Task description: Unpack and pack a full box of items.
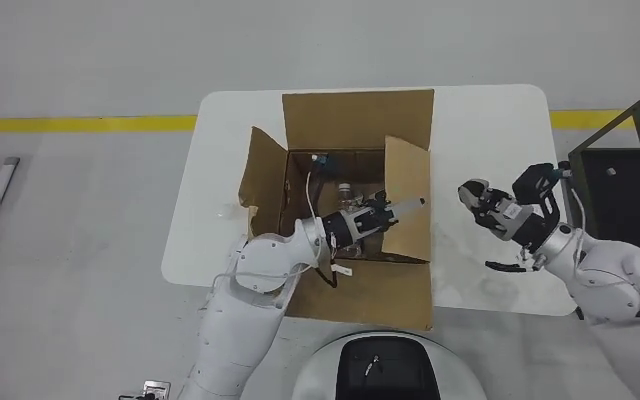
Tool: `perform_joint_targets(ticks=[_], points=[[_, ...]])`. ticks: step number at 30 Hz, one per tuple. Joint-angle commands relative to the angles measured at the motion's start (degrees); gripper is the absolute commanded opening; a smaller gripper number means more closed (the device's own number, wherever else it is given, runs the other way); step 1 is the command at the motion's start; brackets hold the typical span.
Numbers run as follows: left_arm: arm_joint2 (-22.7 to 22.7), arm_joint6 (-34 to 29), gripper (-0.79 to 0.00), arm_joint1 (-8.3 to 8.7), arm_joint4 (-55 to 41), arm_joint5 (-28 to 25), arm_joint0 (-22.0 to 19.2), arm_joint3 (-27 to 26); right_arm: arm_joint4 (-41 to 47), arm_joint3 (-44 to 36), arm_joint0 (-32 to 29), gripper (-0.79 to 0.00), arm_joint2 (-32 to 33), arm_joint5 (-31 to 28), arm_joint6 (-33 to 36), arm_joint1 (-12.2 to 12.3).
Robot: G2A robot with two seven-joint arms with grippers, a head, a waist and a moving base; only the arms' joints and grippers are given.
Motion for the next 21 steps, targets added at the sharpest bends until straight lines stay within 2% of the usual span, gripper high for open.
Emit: perform_joint_targets(ticks=[1,4,6,13,18,21], points=[[1.42,-0.16,0.0,-0.22,-0.7,-0.17,-0.66,-0.59,2.61,-0.92,-0.38,-0.61,2.26,0.82,1.31,0.16],[4.61,-0.31,0.0,-0.77,-1.55,-0.81,-1.95,-0.12,8.43,-2.3,-0.89,-0.502,5.68,2.16,4.16,0.39],[7.18,-0.01,0.0,-1.28,-2.45,-0.71,-2.72,0.23,11.2,-3.63,-1.1,-0.471,7.8,2.97,6.61,0.6],[14.84,-0.75,0.0,-2.77,-1.46,-2.08,-5.48,2.26,18.22,-3.72,0.22,-0.446,13.77,5.2,13.02,1.28],[16.86,-1.1,0.0,-3.3,-0.63,-2.55,-6.53,3.96,22.07,-2.04,3.33,-0.437,12.85,5.07,20.17,1.81],[17.37,-1.19,0.0,-3.47,-0.12,-2.56,-6.88,4.52,25.25,-1.34,5.02,-0.443,11.48,4.65,21.74,1.88]])
